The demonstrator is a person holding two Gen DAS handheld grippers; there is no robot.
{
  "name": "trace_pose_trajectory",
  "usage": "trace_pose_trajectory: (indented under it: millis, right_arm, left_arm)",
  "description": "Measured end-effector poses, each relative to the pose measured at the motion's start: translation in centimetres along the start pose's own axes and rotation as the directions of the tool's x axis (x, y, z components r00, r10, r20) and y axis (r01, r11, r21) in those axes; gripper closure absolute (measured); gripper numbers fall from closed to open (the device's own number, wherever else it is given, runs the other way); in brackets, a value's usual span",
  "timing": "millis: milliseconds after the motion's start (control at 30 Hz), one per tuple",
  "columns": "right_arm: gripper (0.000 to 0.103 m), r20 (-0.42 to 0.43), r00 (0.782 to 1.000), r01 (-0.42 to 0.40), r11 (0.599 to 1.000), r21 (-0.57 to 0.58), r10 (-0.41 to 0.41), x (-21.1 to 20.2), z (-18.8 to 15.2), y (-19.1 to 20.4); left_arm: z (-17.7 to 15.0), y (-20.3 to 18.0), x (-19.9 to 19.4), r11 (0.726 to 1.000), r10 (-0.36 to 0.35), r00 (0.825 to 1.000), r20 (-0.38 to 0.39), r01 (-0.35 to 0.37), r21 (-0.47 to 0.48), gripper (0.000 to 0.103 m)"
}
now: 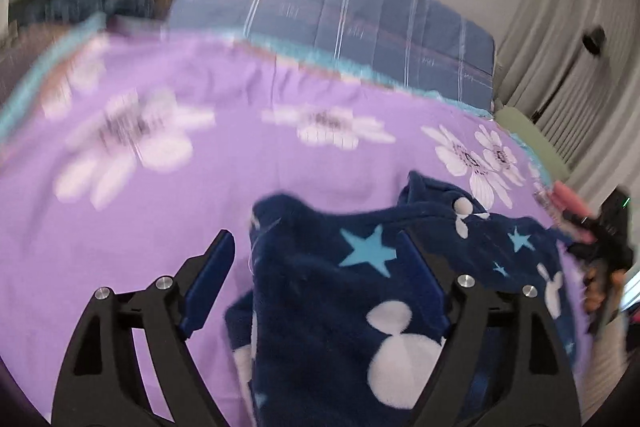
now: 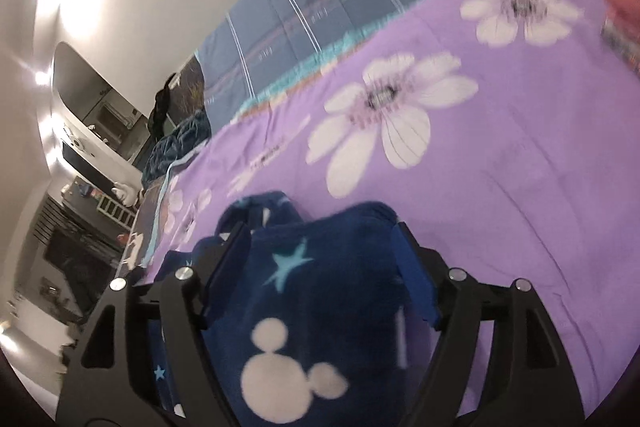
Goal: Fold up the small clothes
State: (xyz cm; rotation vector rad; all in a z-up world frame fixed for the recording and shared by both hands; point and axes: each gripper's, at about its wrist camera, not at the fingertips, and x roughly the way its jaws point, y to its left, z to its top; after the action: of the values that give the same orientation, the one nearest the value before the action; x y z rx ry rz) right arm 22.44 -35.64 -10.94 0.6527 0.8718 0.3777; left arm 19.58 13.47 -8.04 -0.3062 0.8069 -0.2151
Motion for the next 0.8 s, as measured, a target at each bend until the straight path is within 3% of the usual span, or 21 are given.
trace_pose_trajectory:
  millis: [33,133,167,200,233,267,400,500,600,667,700,733,767,800]
  right_arm:
    - [0.028,-0.025,1.000,-0.007,1.000,0.021,0.007,0.5,0.1,-0.6]
    - [0.027,-0.105,0.991,-0.069,0.990,0.121,0.082,2.3,0.5,-2.5]
    - [0.036,-0.118,0.987,-0.089,0.986,0.140,0.106,2.7,0.5,-2.7]
    - [0.046,-0.125,0.985,-0.104,0.986,0.130,0.121,2.9,0.4,-2.4]
    - [0.077,-0.120,0.986,-0.102,0.990,0.095,0.113,2.7,0.4,-1.9]
    - [0.090,-0.104,0.990,-0.092,0.994,0.051,0.097,2.4,0.4,-1.2]
    - [0.091,0.008,0.983,-0.181,0.981,-0.074,0.182,-2.1,0.1,2.9]
    - [0.091,0.085,0.967,-0.227,0.961,-0.156,0.242,-5.7,0.3,5.9]
    - [0.091,0.135,0.962,-0.210,0.957,-0.199,0.239,-6.6,1.3,7.6]
    - [0.089,0.125,0.973,-0.165,0.965,-0.202,0.193,-5.1,2.0,7.5]
    - [0.088,0.107,0.987,-0.100,0.976,-0.191,0.122,-3.1,2.3,6.9]
    - [0.084,0.086,0.996,-0.024,0.982,-0.189,0.040,-1.6,2.3,6.1]
    - [0.079,0.060,0.997,0.066,0.980,-0.188,-0.056,0.3,2.2,5.2]
    - [0.078,0.031,0.981,0.194,0.965,-0.176,-0.191,2.6,1.8,3.7]
  left_arm:
    - [0.3,1.2,1.6,0.998,-0.030,0.997,-0.073,0.026,-0.061,0.020]
    - [0.1,2.7,4.2,0.987,-0.072,0.978,-0.194,0.041,-0.159,0.022]
    - [0.0,2.7,4.7,0.986,-0.083,0.974,-0.209,0.050,-0.158,0.041]
    - [-0.1,2.3,5.0,0.988,-0.094,0.972,-0.215,0.066,-0.137,0.077]
    - [-0.2,1.9,4.8,0.990,-0.087,0.974,-0.209,0.062,-0.123,0.088]
    - [-0.1,1.6,4.3,0.992,-0.078,0.979,-0.188,0.058,-0.113,0.090]
    - [0.5,-1.1,-1.1,0.997,-0.081,0.997,-0.019,0.081,-0.003,0.092]
    - [1.2,-3.3,-6.1,0.992,-0.107,0.990,0.090,0.100,0.079,0.092]
    - [2.2,-4.4,-8.8,0.989,-0.096,0.981,0.167,0.075,0.130,0.091]
    - [2.8,-4.1,-8.2,0.990,-0.068,0.983,0.170,0.045,0.135,0.091]
    - [3.1,-3.7,-7.3,0.990,-0.057,0.987,0.150,0.037,0.133,0.089]
    - [3.0,-3.2,-5.0,0.990,-0.033,0.995,0.097,0.019,0.140,0.087]
    - [2.8,-2.7,-3.4,0.990,-0.010,0.998,0.062,0.001,0.141,0.079]
    - [2.5,-2.2,-1.3,0.990,0.024,1.000,0.016,-0.026,0.135,0.073]
